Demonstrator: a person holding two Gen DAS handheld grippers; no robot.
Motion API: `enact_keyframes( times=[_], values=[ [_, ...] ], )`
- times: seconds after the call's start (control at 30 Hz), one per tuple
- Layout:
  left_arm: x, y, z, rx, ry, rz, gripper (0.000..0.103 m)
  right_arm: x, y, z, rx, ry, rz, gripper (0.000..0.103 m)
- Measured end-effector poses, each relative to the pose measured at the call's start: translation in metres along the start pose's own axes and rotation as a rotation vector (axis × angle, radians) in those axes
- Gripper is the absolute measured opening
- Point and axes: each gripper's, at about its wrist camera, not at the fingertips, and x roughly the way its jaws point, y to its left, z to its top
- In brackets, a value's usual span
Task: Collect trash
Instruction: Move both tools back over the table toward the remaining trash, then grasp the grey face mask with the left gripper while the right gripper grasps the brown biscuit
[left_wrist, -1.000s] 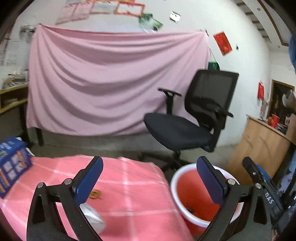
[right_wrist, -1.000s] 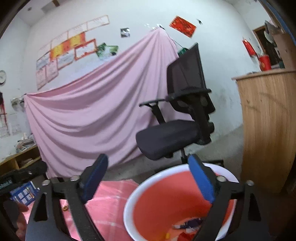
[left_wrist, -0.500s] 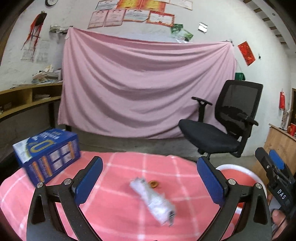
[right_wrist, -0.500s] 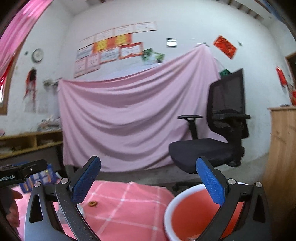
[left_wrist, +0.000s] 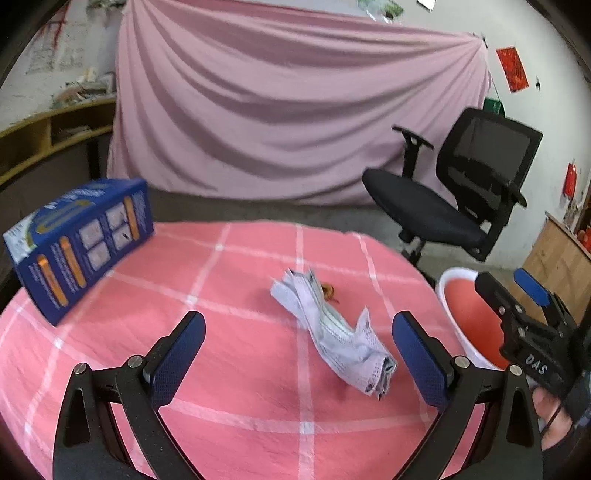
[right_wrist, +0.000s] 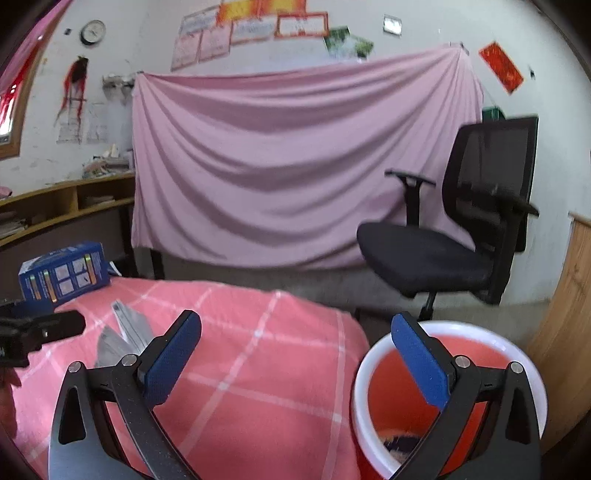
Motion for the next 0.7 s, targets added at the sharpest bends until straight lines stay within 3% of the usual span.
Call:
enact_keyframes(
  times=[0.07,0.13,0.2,0.47,0.6,0.7],
  values=[
    [0.005,-0.002,0.001,0.004,0.025,-0.022,0.090,0.007,-0.003,-0.003,0.015,0.043,0.000,0.103],
    [0.010,-0.004,0.003,0.004,0.060,-0.044,0.072,0.015,-0.005,-0.006,0.027,0.085,0.003,0.103],
    [0.019,-0.004,0.004,-0.008,0.107,-0.075,0.063,0.019,-0.005,-0.007,0.027,0.115,0.011,0.103],
    [0.043,-0.002,0.004,-0.037,0.259,-0.137,0.032,0.040,0.002,-0.010,-0.005,0.224,0.034,0.103],
    [0.043,-0.003,0.005,-0.015,0.281,-0.175,0.003,0.052,0.006,-0.012,-0.026,0.281,0.062,0.103],
    [0.040,0.000,0.006,-0.002,0.277,-0.185,0.000,0.064,0.011,-0.014,-0.048,0.341,0.100,0.091]
  ],
)
